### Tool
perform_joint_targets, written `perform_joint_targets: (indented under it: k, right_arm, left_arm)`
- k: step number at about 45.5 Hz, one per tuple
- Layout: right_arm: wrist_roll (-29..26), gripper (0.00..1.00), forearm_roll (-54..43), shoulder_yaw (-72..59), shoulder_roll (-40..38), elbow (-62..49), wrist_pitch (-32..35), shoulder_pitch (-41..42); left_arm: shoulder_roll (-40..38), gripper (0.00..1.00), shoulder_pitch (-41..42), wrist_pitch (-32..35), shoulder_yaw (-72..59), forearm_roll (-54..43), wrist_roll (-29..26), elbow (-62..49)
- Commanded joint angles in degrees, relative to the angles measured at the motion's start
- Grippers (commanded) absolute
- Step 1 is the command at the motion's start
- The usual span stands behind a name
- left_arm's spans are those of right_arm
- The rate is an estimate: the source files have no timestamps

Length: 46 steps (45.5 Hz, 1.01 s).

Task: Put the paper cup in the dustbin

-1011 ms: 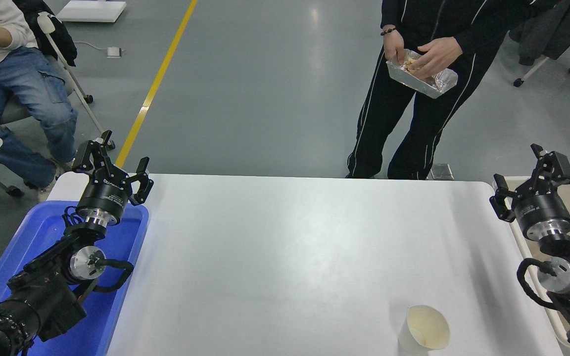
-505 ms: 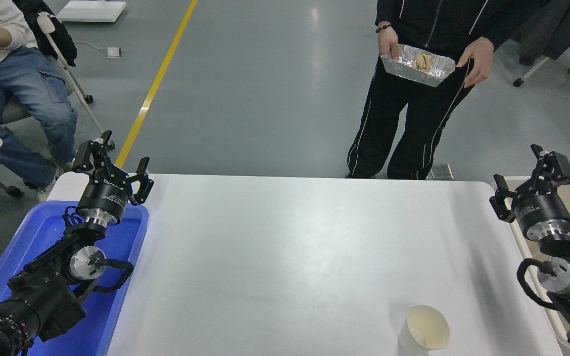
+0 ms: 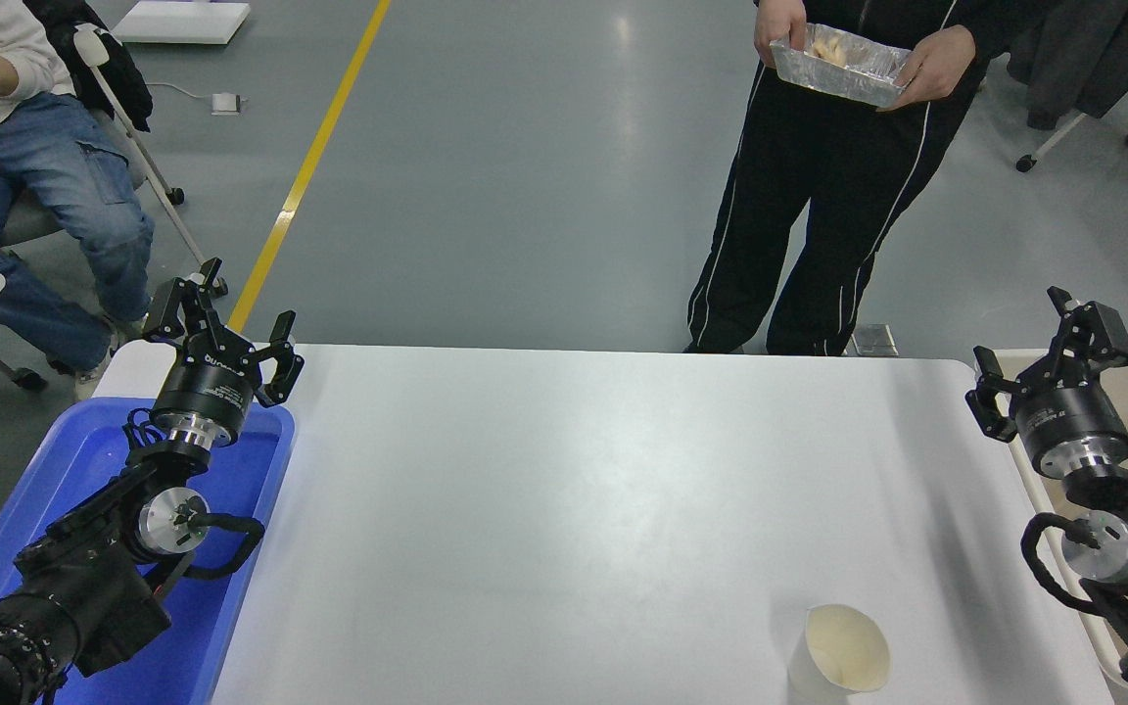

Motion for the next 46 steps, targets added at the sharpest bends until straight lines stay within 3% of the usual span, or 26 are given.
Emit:
perform_joint_targets:
  k: [1, 19, 24, 41, 46]
  right_arm:
    - [-0.02, 0.99, 0.19, 0.01, 0.5, -0.94, -0.22, 0.15]
    - [-0.28, 0.99, -0.77, -0.42, -1.78, -3.06, 0.04, 1.55]
    - [-0.46, 0.99, -2.0, -7.35, -5.29, -2.18, 0.04, 5.06]
    - [-0.46, 0.99, -9.29, -55.25, -17.6, 3.88, 0.48, 39.24]
    - [-0.46, 0.99, -18.07, -65.89, -17.96, 9.5, 2.94, 49.53]
  left_arm:
    - [0.0, 1.0, 0.0, 0.0, 0.08, 0.0, 0.0, 0.06]
    - [0.0, 1.0, 0.0, 0.0, -0.01, 0.0, 0.0, -0.03]
    - [0.0, 1.0, 0.0, 0.0, -0.01, 0.0, 0.0, 0.06]
    - [0.0, 1.0, 0.0, 0.0, -0.01, 0.0, 0.0, -0.03]
    - [0.0, 1.0, 0.0, 0.0, 0.08, 0.0, 0.0, -0.03]
